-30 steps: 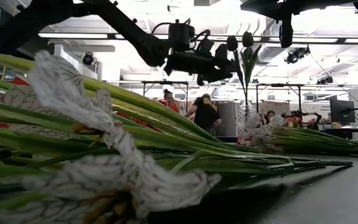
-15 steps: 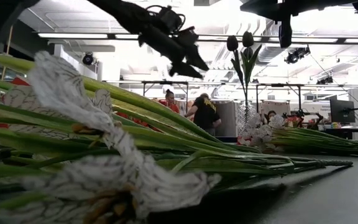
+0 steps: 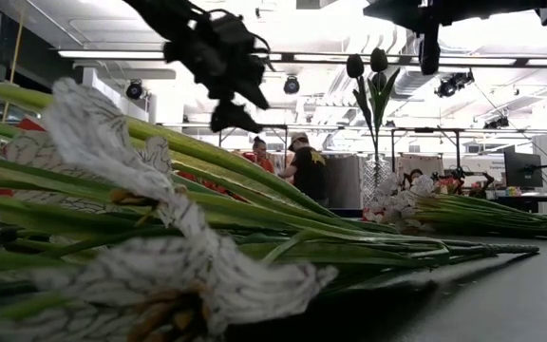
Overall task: Sort flowers into vase by color
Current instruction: Put the top left red flowers into the red flower vase
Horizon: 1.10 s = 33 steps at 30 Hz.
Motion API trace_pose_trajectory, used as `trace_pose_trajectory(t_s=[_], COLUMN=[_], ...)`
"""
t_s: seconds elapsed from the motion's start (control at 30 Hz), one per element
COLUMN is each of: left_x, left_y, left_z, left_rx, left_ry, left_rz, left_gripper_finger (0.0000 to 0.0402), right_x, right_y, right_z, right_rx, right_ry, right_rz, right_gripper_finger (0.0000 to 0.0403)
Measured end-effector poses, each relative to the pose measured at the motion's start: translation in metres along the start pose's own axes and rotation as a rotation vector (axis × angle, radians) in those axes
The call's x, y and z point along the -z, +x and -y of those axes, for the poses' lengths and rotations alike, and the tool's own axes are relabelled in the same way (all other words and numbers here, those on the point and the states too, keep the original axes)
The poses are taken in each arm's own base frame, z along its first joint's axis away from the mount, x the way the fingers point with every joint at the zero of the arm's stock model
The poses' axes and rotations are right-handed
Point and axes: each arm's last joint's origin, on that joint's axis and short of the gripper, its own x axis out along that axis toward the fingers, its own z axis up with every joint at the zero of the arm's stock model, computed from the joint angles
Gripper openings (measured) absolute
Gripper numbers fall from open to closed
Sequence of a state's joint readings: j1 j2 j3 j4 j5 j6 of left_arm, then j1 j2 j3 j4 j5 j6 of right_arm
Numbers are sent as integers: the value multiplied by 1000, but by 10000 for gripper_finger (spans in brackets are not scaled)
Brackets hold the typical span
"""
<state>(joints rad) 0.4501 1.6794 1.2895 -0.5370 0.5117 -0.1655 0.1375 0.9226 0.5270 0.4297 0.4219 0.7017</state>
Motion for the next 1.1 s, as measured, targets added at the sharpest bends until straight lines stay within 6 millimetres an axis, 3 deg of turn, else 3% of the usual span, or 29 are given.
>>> trace_pose_trajectory(t_s=[0.17, 0.33, 0.5, 0.6, 0.77, 0.9, 1.1], left_x=[27, 55, 93, 116, 135, 139, 145], left_y=[-17, -43, -67, -75, -89, -96, -103], left_z=[31, 70, 105, 120, 132, 133, 132], left_rx=[20, -80, -179, -233, -337, -350, -287], left_ry=[-55, -103, -199, -245, -240, -163, -95], left_rz=[56, 165, 196, 205, 276, 289, 184], left_gripper_finger=[232, 232, 232, 232, 232, 232, 232], right_x=[3, 8, 27, 45, 63, 79, 105], right_y=[0, 0, 7, 18, 62, 106, 160], right_z=[-2, -4, -8, -8, -24, -27, -11], right_rx=[-98, -172, -211, -198, -168, -19, 236], right_ry=[11, 16, 32, 47, -42, -278, -424], right_rz=[-98, -182, -282, -323, -386, -568, -827], right_gripper_finger=[0, 0, 6, 33, 123, 195, 233])
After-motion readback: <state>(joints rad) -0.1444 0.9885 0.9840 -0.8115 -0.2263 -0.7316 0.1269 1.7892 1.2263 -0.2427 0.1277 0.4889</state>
